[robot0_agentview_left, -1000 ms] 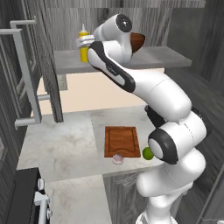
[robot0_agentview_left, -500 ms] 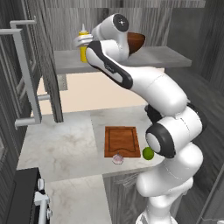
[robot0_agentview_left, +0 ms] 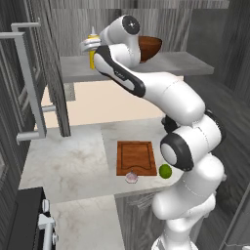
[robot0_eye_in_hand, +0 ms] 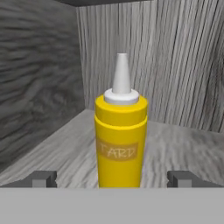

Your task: Open the cabinet. Place the bowl and condiment on the counter. Then place the lime and garlic on the cutting board.

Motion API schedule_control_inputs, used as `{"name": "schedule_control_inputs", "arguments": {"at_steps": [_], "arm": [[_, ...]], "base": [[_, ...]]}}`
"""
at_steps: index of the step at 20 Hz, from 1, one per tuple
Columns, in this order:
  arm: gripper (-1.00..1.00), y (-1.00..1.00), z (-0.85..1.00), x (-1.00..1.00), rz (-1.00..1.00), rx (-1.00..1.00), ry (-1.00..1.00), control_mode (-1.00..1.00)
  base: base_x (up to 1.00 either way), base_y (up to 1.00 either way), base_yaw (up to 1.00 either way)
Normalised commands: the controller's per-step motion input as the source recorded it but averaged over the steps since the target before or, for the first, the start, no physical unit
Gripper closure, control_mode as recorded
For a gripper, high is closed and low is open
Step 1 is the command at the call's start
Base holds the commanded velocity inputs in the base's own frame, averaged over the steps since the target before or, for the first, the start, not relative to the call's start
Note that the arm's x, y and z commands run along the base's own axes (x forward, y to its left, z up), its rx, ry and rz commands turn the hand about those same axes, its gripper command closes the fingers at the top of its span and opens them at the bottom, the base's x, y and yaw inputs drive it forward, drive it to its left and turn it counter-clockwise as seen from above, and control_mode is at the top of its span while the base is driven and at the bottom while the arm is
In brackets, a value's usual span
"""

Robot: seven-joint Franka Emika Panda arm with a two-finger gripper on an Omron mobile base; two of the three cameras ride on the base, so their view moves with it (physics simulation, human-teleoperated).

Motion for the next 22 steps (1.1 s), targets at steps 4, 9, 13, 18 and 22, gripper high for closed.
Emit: {"name": "schedule_control_inputs", "arguments": {"at_steps": [4,9,13,18,22], "arm": [[-1.0,0.07,0.0,0.09,-0.01,0.0,0.0,-1.0],[-1.0,0.03,0.0,0.08,-0.01,0.0,0.0,-1.0],[-1.0,0.02,0.0,0.06,-0.01,0.0,0.0,-1.0],[-1.0,0.0,0.0,0.08,-0.01,0.0,0.0,-1.0],[-1.0,0.0,0.0,0.11,-0.01,0.0,0.0,-1.0]], "base": [[0.0,0.0,0.0],[0.0,0.0,0.0],[0.0,0.0,0.0],[0.0,0.0,0.0],[0.0,0.0,0.0]]}}
